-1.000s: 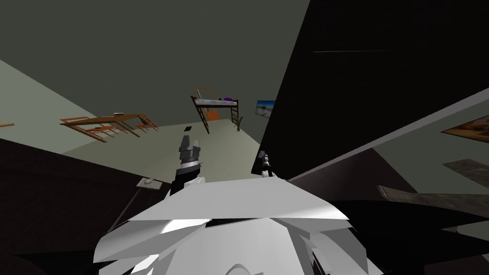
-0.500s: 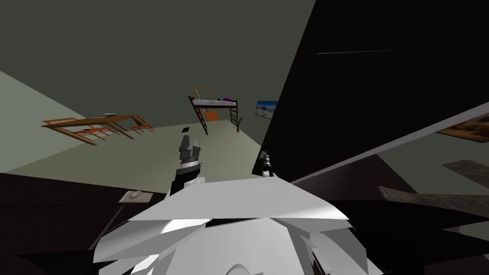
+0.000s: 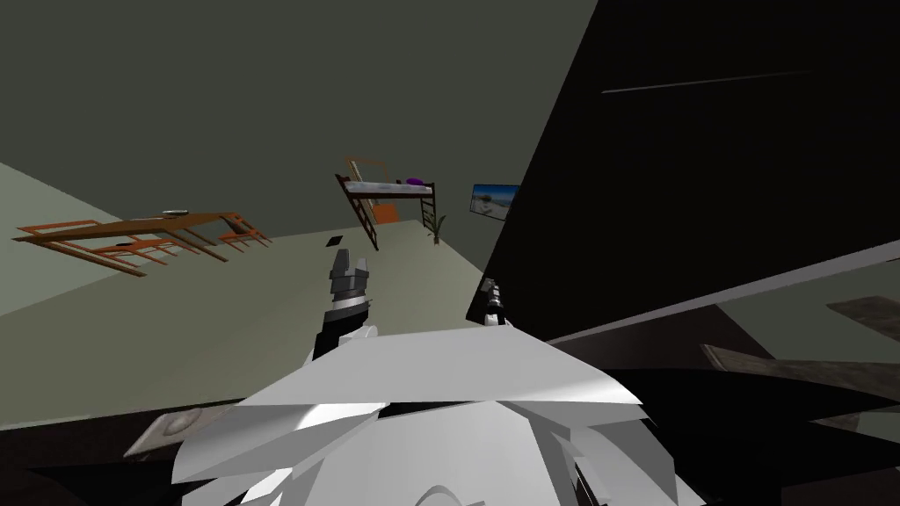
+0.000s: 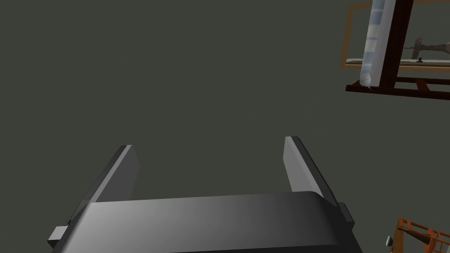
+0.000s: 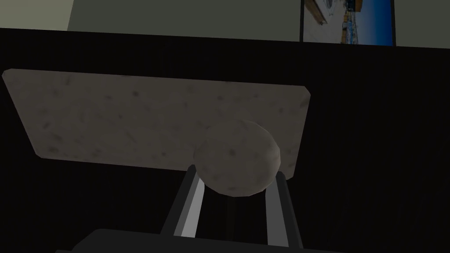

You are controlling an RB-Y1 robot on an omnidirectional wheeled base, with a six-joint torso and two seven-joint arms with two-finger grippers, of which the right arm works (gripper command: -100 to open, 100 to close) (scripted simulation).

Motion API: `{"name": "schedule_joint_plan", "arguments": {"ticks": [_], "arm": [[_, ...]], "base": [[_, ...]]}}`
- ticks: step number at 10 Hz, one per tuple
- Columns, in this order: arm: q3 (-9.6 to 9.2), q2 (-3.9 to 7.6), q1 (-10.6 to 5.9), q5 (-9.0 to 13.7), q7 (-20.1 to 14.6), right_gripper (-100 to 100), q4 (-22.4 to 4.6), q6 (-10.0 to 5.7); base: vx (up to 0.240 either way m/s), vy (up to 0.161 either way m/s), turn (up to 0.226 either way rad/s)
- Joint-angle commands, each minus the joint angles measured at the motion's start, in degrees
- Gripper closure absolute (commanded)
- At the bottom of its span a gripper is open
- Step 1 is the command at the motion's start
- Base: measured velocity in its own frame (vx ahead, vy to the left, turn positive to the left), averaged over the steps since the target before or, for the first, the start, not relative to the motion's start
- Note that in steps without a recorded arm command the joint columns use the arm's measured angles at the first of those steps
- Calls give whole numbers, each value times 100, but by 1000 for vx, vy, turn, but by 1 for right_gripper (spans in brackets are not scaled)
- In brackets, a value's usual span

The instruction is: Push the door open

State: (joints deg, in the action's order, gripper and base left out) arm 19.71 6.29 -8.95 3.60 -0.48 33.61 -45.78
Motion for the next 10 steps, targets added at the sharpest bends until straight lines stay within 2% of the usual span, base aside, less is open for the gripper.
{"name": "schedule_joint_plan", "arguments": {"ticks": [1, 6, 7, 8, 10], "arm": [[99, 54, -81, 63, 22, 100, -141, -79], [320, 84, -67, 193, 108, 100, -152, -83], [328, 121, -70, 195, 95, 100, -258, -125], [435, 156, -67, 256, 132, 100, -258, -137], [532, 172, -61, 311, 169, 100, -263, -138]], "base": [[187, 66, -51], [180, 34, -44], [63, 5, -38], [128, -6, -49], [210, 3, -41]]}}
